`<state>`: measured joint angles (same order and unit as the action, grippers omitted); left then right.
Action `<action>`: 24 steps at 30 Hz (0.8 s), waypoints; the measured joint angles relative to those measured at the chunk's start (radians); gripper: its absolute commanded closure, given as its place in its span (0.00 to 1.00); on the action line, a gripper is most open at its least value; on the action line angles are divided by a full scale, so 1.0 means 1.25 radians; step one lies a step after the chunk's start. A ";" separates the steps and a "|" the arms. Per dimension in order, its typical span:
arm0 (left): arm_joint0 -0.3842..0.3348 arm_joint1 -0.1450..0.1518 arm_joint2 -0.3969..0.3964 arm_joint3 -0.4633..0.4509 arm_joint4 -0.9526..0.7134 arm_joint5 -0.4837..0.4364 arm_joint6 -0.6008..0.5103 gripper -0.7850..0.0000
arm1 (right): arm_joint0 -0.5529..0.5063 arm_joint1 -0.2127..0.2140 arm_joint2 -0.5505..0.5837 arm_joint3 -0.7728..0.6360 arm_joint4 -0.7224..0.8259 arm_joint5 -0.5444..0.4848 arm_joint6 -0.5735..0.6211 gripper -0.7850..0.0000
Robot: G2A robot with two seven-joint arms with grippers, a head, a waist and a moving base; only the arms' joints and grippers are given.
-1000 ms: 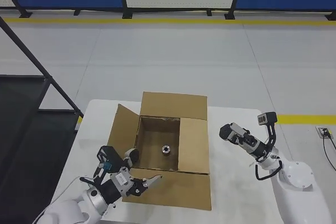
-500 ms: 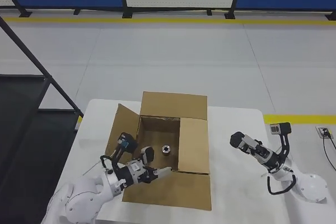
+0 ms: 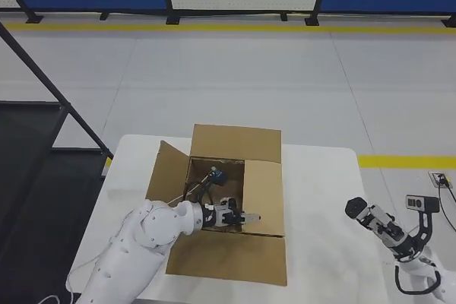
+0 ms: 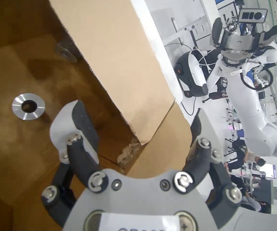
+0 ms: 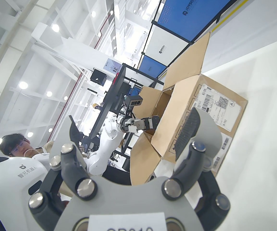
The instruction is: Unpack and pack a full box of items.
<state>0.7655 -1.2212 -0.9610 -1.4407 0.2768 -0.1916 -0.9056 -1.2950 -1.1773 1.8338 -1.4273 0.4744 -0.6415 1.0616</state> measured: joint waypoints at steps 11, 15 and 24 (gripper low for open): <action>-0.061 -0.039 0.085 0.028 -0.002 -0.022 0.130 0.00 | -0.023 0.015 0.035 0.014 0.044 0.000 0.003 0.00; -0.036 -0.037 0.085 -0.075 0.056 0.006 0.156 0.00 | -0.014 0.019 0.035 0.022 0.060 0.003 0.010 0.00; -0.083 -0.072 0.186 -0.094 0.153 0.066 0.203 0.00 | -0.021 0.024 0.089 0.079 0.209 -0.033 -0.034 0.00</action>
<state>0.6615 -1.3118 -0.7281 -1.5579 0.4682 -0.1089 -0.6521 -1.3209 -1.1475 1.9451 -1.3285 0.7361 -0.6826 1.0186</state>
